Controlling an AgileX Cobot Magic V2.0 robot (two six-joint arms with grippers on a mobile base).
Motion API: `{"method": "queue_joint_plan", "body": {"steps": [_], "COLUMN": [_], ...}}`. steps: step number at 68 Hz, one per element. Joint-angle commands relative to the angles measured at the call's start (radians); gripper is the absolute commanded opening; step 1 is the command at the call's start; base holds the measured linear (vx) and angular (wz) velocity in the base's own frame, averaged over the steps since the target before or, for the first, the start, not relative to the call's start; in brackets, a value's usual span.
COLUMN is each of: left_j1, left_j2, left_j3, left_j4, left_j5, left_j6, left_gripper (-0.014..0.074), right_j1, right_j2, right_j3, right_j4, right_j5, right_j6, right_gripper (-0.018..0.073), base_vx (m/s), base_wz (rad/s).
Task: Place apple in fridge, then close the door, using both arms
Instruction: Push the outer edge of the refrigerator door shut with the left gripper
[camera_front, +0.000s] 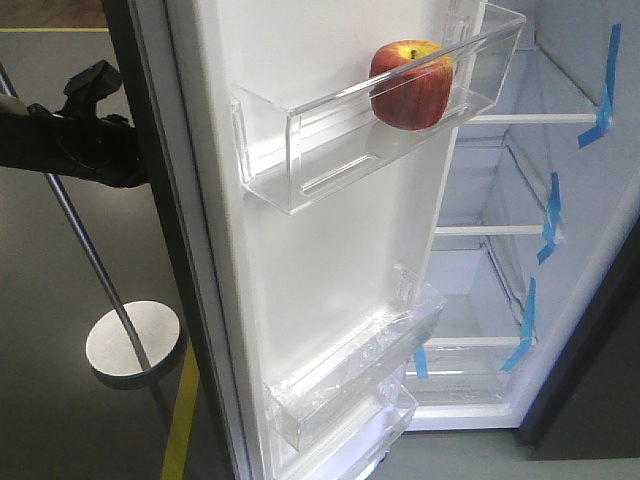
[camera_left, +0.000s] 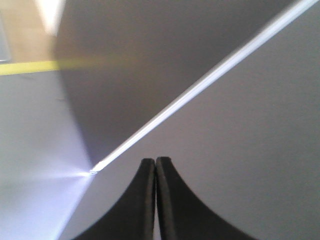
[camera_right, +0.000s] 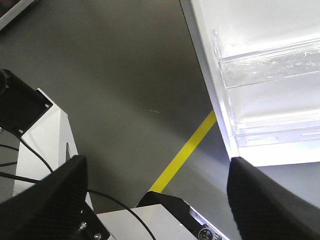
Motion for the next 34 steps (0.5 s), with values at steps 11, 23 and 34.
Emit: {"method": "queue_joint_plan", "body": {"steps": [11,23,34], "left_j1": [-0.061,-0.117,-0.176], "left_j2": [-0.036,-0.037,-0.037], "left_j3": [-0.063,-0.063,-0.063], "left_j4": [-0.065,-0.065,-0.066], "left_j5": [0.021,0.029,0.035], "left_j6": [0.021,0.048,0.056], "left_gripper": [-0.0006,-0.0006,-0.0006], "right_j1": [-0.002,-0.002,-0.002], "right_j2": [0.012,0.012,0.012], "right_j3": [-0.021,-0.021,-0.021], "right_j4": [0.041,0.041,0.041], "right_j5": [-0.042,-0.042,-0.042], "right_j6": [-0.010,-0.010,-0.010], "right_gripper": [0.0548,0.0548,0.0548], "base_vx": [0.00,0.00,0.00], "base_wz": [0.00,0.00,0.00]}}
